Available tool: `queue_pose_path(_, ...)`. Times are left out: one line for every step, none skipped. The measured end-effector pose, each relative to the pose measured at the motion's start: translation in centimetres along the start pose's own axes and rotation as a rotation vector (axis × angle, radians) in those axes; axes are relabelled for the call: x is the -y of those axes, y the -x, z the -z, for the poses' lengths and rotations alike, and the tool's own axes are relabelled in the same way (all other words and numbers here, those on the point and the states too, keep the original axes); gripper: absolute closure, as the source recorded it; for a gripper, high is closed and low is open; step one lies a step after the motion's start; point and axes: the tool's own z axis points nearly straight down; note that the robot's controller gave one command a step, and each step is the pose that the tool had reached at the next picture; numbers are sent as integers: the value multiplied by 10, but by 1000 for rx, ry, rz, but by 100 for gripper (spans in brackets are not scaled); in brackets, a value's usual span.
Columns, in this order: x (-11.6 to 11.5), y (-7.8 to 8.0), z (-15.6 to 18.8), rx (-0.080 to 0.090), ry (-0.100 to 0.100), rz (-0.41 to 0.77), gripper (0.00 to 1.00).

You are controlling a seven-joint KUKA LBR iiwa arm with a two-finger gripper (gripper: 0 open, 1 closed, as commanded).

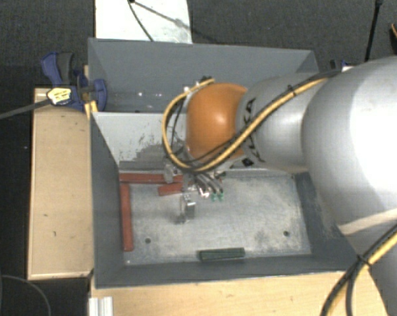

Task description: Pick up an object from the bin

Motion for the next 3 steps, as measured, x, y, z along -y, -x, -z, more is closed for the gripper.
queue_pose_path(53, -28, 0, 1, -2, -6, 0)
queue_pose_path(50, -27, 0, 4, 0, -5, 100)
queue_pose_path(51, -35, 173, 12, 0, -51, 100)
